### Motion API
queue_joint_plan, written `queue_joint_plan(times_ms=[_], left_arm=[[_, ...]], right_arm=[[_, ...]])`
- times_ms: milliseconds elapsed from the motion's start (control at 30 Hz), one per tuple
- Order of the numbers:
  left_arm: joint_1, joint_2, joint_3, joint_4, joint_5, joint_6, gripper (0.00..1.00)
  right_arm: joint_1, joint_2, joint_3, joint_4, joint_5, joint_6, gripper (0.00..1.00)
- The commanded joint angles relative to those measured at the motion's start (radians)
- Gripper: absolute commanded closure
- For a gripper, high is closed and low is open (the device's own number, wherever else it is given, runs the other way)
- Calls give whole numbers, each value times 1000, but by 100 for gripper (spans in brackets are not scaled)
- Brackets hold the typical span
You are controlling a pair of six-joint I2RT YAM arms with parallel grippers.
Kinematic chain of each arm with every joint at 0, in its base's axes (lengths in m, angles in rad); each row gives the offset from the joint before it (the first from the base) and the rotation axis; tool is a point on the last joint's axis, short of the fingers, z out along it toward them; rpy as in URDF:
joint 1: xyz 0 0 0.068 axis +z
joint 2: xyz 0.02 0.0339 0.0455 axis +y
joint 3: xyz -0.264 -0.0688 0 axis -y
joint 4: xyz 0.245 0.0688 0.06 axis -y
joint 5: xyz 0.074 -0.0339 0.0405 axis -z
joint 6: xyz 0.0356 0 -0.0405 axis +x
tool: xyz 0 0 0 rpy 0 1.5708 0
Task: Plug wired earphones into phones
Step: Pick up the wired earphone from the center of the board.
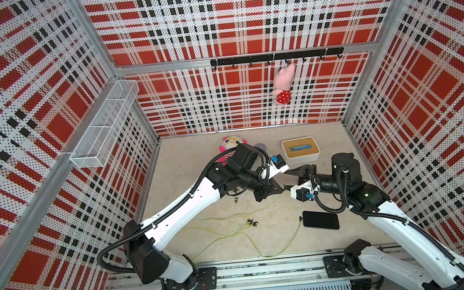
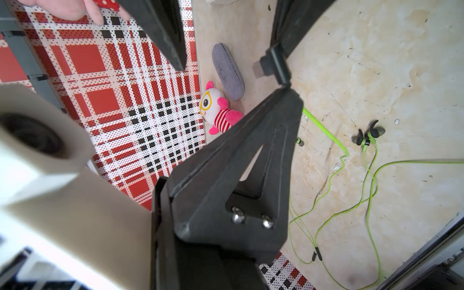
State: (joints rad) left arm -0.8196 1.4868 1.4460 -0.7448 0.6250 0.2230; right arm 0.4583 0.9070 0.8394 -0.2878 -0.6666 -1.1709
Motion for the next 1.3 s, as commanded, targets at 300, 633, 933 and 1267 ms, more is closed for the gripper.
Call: queue_joint_plan(times_ms=[300,633,933,1267], left_arm=[[5,-21,-36,45,28,-24,100],[7,-20,-36,47,29,-19,100],[-35,-79,-34,107,-276,-23,66],[-125,-262,-225,395,-451,49,58]], right_arm=[[46,3,38,-135,-4,-93,53],[63,25,41,-156,16,-111,82],[79,1,79,-203,77,141,100],[79,-13,99,-345,21,421,100]])
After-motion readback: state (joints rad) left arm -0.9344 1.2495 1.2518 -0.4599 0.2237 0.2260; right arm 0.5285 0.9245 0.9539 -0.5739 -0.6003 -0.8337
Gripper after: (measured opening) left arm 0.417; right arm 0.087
